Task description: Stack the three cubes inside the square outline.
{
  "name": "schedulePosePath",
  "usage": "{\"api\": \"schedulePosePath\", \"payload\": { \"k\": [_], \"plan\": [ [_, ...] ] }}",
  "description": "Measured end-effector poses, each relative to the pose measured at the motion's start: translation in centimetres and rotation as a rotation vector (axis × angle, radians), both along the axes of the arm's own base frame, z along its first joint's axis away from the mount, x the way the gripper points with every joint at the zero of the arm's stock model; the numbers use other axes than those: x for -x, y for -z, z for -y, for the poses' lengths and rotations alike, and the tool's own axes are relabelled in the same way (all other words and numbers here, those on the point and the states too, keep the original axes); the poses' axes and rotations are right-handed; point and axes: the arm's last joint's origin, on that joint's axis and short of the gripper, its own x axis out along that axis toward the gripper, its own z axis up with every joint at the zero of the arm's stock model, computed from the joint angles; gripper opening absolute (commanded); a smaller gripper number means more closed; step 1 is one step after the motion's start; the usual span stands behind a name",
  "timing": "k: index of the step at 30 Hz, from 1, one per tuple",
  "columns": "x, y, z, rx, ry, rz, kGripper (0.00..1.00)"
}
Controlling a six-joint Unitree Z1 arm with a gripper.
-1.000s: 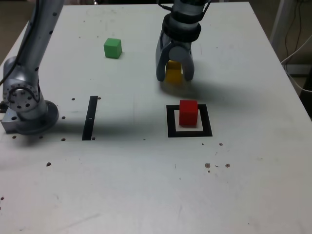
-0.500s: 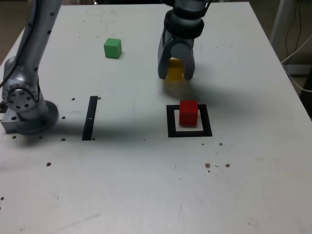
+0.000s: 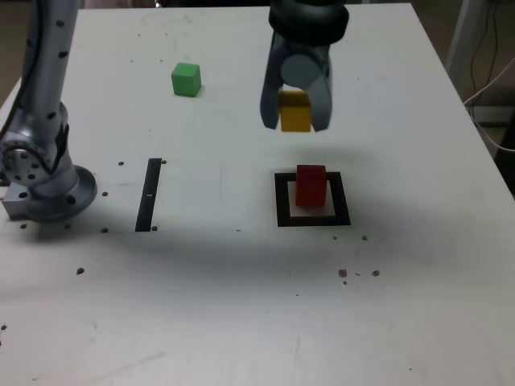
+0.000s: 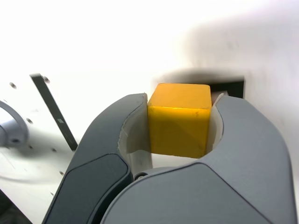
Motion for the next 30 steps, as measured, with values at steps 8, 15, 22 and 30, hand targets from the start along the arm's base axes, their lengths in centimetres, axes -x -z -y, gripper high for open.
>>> {"api": "schedulePosePath", "payload": {
  "k": [8,15,22,30],
  "plan": [
    [-0.3,-0.2,3.1,0.022,-0.039,0.006,0.27],
    [-0.8,1.0,3.5,0.034,-0.061,-0.026,0.27],
    [-1.5,2.2,3.8,0.036,-0.074,-0.043,0.27],
    [-2.3,3.5,3.9,0.045,-0.077,-0.059,0.30]
  ]
}}
